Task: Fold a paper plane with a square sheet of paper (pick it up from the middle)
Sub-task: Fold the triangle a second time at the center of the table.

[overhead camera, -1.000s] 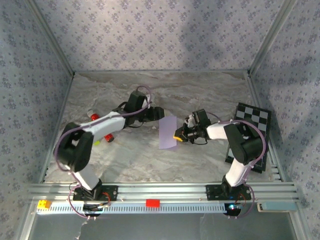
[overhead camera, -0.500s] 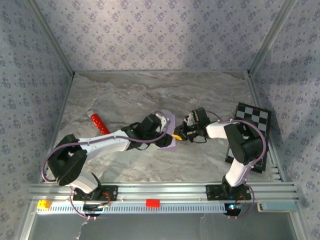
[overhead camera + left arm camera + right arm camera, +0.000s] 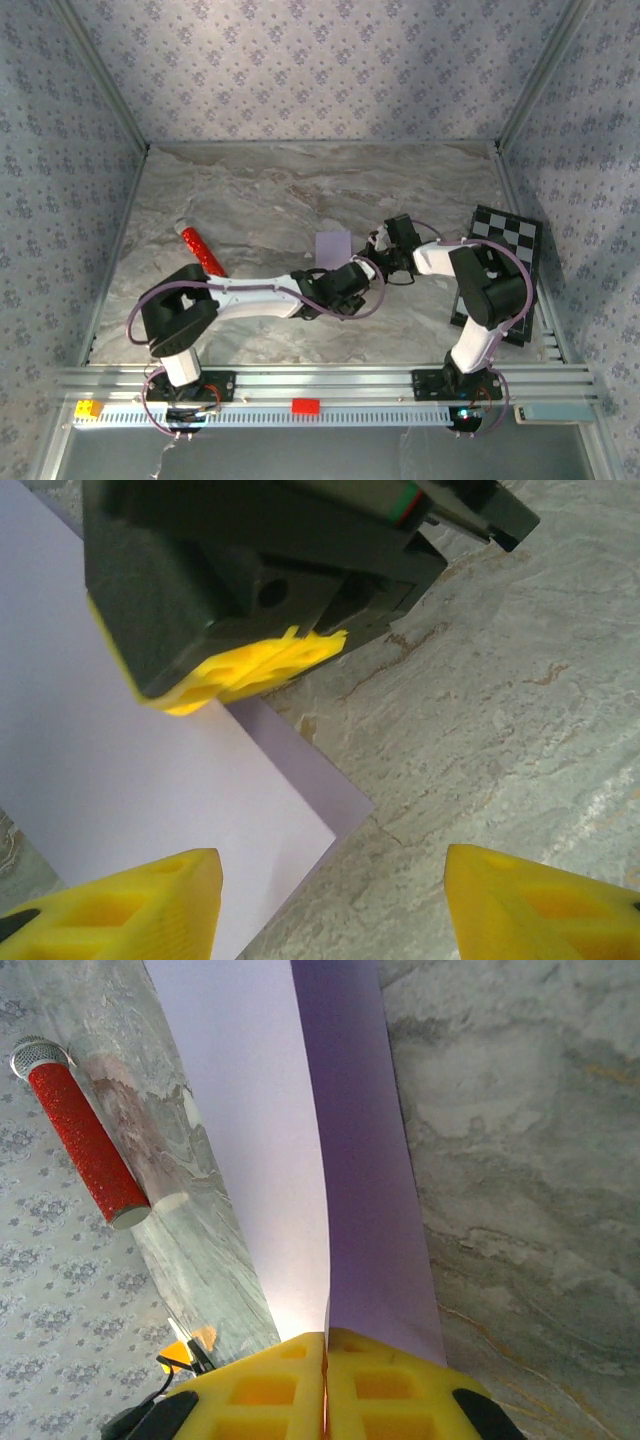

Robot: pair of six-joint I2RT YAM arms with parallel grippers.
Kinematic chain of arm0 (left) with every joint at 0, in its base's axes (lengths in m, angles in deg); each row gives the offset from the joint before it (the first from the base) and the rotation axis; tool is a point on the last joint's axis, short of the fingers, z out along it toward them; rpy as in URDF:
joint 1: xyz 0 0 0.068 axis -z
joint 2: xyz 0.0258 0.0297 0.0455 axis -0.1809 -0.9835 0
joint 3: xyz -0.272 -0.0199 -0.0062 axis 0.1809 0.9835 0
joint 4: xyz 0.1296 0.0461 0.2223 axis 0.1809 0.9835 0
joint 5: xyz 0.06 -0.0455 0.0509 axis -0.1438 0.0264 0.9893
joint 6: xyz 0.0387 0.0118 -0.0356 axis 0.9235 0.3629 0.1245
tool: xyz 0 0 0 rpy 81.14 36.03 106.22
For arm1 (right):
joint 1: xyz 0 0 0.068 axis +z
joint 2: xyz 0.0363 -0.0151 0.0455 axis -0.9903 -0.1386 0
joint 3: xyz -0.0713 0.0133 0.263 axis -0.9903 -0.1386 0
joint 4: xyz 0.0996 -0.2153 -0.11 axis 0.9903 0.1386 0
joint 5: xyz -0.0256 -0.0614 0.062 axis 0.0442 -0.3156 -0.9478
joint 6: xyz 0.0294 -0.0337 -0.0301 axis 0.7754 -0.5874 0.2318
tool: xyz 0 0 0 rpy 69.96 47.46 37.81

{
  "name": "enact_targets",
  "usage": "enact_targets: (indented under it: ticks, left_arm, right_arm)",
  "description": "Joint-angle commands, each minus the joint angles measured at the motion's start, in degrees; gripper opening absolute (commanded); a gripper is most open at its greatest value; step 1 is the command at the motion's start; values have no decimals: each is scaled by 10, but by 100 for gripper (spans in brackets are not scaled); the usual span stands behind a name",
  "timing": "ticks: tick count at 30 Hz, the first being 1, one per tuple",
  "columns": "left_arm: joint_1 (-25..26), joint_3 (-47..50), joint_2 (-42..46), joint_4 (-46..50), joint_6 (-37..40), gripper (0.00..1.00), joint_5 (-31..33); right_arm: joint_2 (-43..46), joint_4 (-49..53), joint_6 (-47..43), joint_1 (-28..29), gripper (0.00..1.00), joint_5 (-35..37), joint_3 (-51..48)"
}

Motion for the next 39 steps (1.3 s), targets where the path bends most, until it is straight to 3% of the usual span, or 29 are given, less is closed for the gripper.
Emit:
enact_targets:
  ticks: [1, 9, 22, 24, 27, 32, 39]
  left_arm:
    - [9, -29, -21, 29, 20, 61, 62]
    - [12, -54, -53, 44, 26, 55, 86]
    - [11, -43, -35, 34, 16, 3, 94]
    - [8, -40, -28, 33, 11, 0, 86]
    - [-4, -31, -12, 24, -4, 0, 52]
    - [-48, -2, 24, -16, -49, 0, -66]
    - [-109, 24, 40, -79, -113, 0, -219]
  right_arm:
    - [17, 24, -12, -3, 9, -9, 13]
    - [17, 28, -13, -4, 9, -7, 15]
    - [26, 41, -27, -7, 13, -2, 14]
    - [31, 49, -33, -10, 14, 2, 14]
    - [49, 70, -45, -19, 18, 20, 10]
    - [113, 125, -70, -50, 27, 73, -12]
    - [191, 162, -87, -89, 28, 100, -57]
